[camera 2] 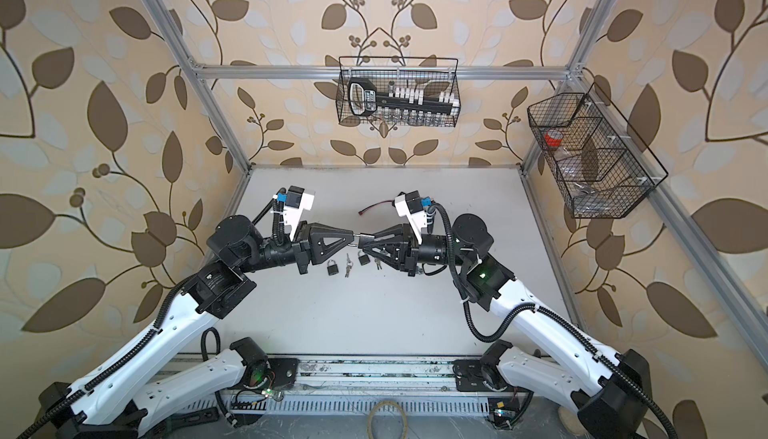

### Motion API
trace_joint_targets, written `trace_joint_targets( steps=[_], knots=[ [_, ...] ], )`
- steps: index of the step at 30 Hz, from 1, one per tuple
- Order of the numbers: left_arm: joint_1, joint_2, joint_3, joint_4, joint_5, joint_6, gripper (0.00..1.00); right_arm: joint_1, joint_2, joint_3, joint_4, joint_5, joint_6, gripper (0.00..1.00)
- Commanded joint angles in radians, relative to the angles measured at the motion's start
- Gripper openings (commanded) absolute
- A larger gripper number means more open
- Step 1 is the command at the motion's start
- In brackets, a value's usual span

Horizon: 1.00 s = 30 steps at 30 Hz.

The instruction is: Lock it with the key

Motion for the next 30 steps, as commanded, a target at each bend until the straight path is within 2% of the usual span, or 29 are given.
trace_joint_targets(
  steps=[1, 6, 15, 23, 30],
  knots=[
    [0.0, -0.01, -0.009, 0.07, -0.014, 0.0, 0.0, 0.008, -0.008, -0.005, 0.042, 0.004, -0.002, 0.24],
    [-0.001, -0.009, -0.009, 0.072, -0.012, -0.002, 0.0, 0.008, -0.008, -0.011, 0.046, 0.006, 0.001, 0.23],
    [-0.001, -0.007, -0.011, 0.074, -0.011, -0.002, 0.0, 0.008, -0.014, -0.012, 0.052, 0.014, 0.002, 0.29],
    [0.0, -0.01, -0.012, 0.07, -0.012, 0.0, 0.0, 0.008, -0.012, -0.017, 0.052, 0.011, 0.003, 0.18],
    [0.0, -0.011, -0.007, 0.053, -0.019, 0.008, 0.0, 0.008, -0.024, 0.001, 0.009, 0.014, -0.031, 0.03]
  ],
)
